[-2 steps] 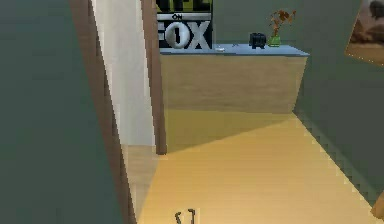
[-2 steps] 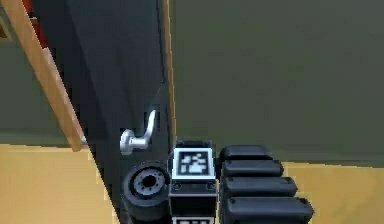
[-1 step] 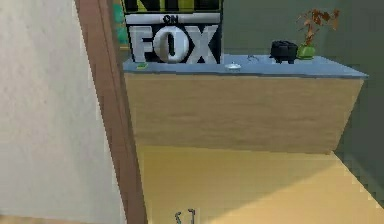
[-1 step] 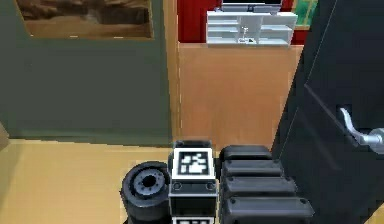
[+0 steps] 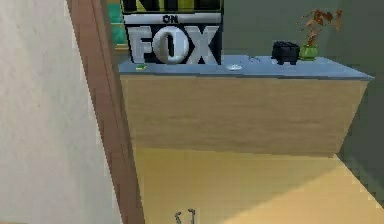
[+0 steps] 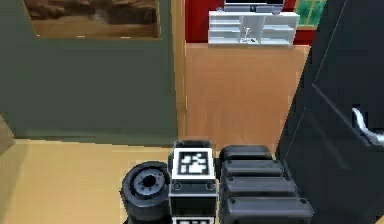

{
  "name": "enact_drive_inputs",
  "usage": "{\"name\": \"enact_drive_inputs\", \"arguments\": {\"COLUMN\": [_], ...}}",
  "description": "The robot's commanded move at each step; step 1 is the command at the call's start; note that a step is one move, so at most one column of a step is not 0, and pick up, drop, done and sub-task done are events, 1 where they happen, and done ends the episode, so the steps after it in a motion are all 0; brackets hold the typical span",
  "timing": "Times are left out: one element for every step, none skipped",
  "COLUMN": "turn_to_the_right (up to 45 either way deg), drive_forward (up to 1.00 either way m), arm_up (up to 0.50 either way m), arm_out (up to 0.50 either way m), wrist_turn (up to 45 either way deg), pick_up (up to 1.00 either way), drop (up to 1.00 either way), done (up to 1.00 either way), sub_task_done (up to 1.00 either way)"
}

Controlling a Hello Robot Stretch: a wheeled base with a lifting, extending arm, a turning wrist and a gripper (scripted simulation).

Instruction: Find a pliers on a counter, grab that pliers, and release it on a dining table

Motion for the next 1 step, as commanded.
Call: {"name": "enact_drive_inputs", "arguments": {"turn_to_the_right": [-36.0], "drive_forward": [0.0], "arm_up": [0.0], "arm_out": [0.0], "wrist_turn": [0.0], "pick_up": [0.0], "drop": [0.0], "done": [0.0], "sub_task_done": [0.0]}}
